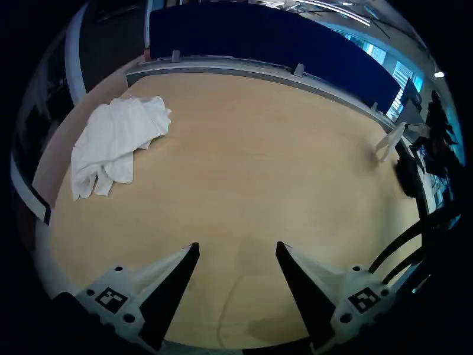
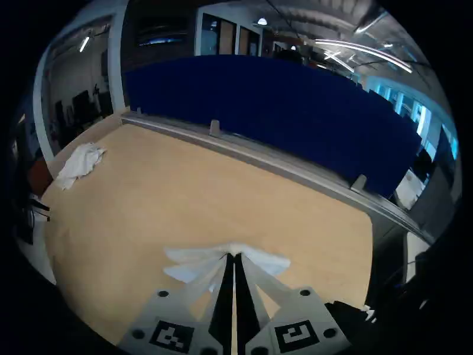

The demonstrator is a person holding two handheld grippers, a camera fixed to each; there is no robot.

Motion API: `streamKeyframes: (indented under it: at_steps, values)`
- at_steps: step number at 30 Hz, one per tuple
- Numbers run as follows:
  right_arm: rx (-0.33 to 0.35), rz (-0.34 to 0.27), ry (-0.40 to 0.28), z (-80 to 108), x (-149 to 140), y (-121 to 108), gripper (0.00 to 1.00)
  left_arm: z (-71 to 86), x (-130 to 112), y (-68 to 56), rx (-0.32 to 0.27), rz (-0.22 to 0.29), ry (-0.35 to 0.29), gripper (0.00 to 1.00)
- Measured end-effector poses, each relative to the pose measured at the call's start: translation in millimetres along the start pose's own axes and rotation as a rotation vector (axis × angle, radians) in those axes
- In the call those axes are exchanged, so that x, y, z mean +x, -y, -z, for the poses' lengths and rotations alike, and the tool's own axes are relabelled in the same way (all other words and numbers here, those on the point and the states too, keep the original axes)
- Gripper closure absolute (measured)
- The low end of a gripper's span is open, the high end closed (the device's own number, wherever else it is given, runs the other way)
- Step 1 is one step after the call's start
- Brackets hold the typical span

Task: Fold towel

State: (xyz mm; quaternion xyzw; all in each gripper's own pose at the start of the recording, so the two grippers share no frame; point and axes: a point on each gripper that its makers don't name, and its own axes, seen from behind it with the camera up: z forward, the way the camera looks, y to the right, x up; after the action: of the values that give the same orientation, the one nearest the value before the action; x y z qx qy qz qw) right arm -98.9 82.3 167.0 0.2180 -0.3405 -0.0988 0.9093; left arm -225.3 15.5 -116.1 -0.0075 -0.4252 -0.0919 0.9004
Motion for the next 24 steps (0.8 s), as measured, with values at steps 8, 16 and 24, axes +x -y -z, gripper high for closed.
streamKeyframes:
  at_steps: [8,16,24]
  values:
    - [-0.023,-0.003,-0.002,-10.0,10.2,-6.6,0.97,0.6,2.6,-1.9,0.002,0.001,0.000,0.04]
    - [-0.045,-0.015,-0.011,-24.5,21.7,-14.6,0.97,2.2,2.7,-1.5,0.007,0.002,0.001,0.04]
    - [-0.053,-0.022,-0.005,-39.3,26.5,-18.2,0.97,3.2,1.9,-0.2,0.013,0.007,0.002,0.04]
